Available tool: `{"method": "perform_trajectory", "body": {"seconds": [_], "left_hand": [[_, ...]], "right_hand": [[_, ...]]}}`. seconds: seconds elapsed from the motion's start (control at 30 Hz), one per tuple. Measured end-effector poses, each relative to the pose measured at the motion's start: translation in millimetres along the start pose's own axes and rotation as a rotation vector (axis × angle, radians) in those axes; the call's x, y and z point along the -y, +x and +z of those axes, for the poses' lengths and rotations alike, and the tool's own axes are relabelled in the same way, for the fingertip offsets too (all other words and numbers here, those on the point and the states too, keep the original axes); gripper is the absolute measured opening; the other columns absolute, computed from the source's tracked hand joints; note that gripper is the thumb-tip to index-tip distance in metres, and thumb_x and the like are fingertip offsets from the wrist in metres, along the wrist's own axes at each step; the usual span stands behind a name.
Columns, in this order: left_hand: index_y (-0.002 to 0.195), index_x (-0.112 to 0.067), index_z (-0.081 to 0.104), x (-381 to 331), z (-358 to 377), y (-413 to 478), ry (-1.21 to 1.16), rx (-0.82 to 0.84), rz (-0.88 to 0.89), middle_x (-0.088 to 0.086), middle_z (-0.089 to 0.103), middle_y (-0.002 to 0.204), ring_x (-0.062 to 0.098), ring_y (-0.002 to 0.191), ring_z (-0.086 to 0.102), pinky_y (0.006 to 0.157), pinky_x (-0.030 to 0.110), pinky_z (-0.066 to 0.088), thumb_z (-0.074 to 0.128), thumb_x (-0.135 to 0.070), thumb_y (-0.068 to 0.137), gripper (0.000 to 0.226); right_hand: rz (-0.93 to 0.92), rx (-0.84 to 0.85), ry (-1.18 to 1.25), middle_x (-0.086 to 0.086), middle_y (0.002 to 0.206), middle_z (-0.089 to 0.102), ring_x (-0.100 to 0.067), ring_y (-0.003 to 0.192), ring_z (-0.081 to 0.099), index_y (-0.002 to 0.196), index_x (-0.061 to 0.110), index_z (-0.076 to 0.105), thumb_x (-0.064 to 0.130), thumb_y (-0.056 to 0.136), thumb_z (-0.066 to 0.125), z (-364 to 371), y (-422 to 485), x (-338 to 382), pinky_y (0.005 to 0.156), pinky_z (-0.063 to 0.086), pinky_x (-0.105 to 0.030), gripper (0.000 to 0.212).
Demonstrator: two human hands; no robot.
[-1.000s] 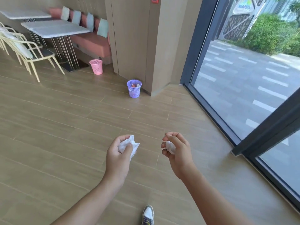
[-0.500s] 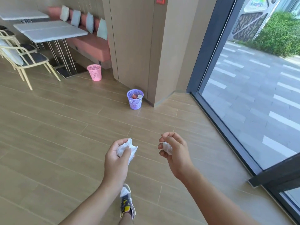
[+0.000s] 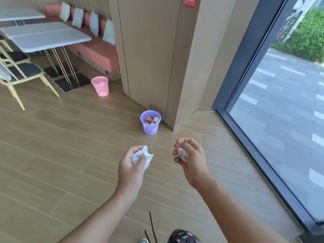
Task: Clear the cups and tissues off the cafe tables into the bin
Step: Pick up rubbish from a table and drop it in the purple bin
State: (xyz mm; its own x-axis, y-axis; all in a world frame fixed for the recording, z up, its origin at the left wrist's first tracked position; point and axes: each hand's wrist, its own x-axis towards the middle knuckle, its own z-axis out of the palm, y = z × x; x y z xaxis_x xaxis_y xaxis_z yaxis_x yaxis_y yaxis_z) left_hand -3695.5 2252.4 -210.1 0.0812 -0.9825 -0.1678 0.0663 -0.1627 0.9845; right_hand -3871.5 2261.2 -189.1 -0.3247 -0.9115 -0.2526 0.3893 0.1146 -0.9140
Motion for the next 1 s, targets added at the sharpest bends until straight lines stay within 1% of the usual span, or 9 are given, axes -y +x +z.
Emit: {"method": "perform_trajectory", "body": {"seconds": [0.13,0.23,0.37,0.47,0.63,0.8,0.87,0.9,1.0], "left_hand": [[0.094,-0.037,0.072,-4,19,77,-0.001,-0.013,-0.006,-0.008,0.075,0.091,0.022,0.081,0.069,0.072,0.036,0.054,0.063,-0.007,0.094,0.031],[0.095,-0.036,0.072,-5,45,141,0.001,-0.023,-0.020,-0.008,0.075,0.091,0.020,0.080,0.068,0.073,0.038,0.054,0.064,-0.018,0.085,0.023],[0.098,-0.033,0.072,1,92,236,0.013,-0.016,-0.025,0.002,0.075,0.098,0.020,0.083,0.067,0.077,0.041,0.055,0.062,-0.007,0.092,0.028],[0.099,-0.032,0.072,0,128,312,0.036,-0.039,-0.049,0.001,0.075,0.097,0.018,0.083,0.067,0.079,0.042,0.056,0.061,-0.003,0.093,0.031],[0.105,-0.025,0.069,-10,176,423,0.036,-0.076,-0.095,-0.008,0.074,0.091,0.013,0.079,0.066,0.072,0.031,0.054,0.059,0.000,0.094,0.029],[0.107,-0.023,0.069,-10,205,507,0.033,-0.107,-0.146,-0.006,0.074,0.091,0.011,0.078,0.066,0.066,0.022,0.054,0.058,0.002,0.093,0.031],[0.105,-0.025,0.069,-7,211,542,0.036,-0.107,-0.156,-0.008,0.074,0.089,0.011,0.077,0.066,0.067,0.024,0.054,0.058,0.002,0.093,0.031],[0.103,-0.027,0.070,-3,214,561,0.044,-0.110,-0.169,-0.009,0.074,0.089,0.011,0.077,0.066,0.070,0.028,0.055,0.060,-0.001,0.092,0.030],[0.096,-0.037,0.072,17,221,620,0.069,-0.108,-0.203,-0.006,0.075,0.091,0.015,0.080,0.067,0.076,0.039,0.056,0.062,-0.016,0.081,0.028]], "right_hand": [[0.003,-0.010,-0.004,-0.003,0.080,0.060,-0.020,0.064,0.055,0.080,0.016,0.062,-0.001,0.091,0.058,16,81,9,0.058,0.037,-0.030,0.020],[0.026,0.007,-0.011,-0.001,0.075,0.060,-0.019,0.063,0.055,0.080,0.016,0.062,0.011,0.075,0.064,23,147,11,0.057,0.038,-0.029,0.007],[0.065,0.009,-0.030,-0.003,0.073,0.060,-0.021,0.065,0.054,0.083,0.015,0.062,0.015,0.071,0.065,29,254,11,0.058,0.037,-0.031,0.013],[0.107,0.026,-0.056,-0.002,0.076,0.061,-0.021,0.066,0.054,0.087,0.014,0.061,0.017,0.073,0.066,35,341,19,0.058,0.038,-0.031,0.015],[0.174,0.055,-0.112,-0.002,0.080,0.060,-0.021,0.069,0.053,0.089,0.015,0.062,0.017,0.073,0.065,43,463,39,0.057,0.040,-0.030,0.016],[0.229,0.036,-0.148,-0.004,0.078,0.059,-0.023,0.071,0.054,0.085,0.016,0.064,0.017,0.072,0.066,52,555,49,0.058,0.042,-0.031,0.013],[0.247,0.032,-0.150,-0.003,0.078,0.061,-0.024,0.071,0.054,0.085,0.016,0.064,0.018,0.072,0.067,58,589,48,0.058,0.043,-0.031,0.014],[0.258,0.024,-0.150,-0.002,0.078,0.061,-0.023,0.071,0.054,0.086,0.016,0.064,0.018,0.072,0.067,61,607,46,0.058,0.043,-0.031,0.014],[0.292,-0.003,-0.136,0.000,0.079,0.064,-0.021,0.069,0.055,0.085,0.016,0.063,0.018,0.073,0.066,72,667,31,0.059,0.043,-0.031,0.013]]}}
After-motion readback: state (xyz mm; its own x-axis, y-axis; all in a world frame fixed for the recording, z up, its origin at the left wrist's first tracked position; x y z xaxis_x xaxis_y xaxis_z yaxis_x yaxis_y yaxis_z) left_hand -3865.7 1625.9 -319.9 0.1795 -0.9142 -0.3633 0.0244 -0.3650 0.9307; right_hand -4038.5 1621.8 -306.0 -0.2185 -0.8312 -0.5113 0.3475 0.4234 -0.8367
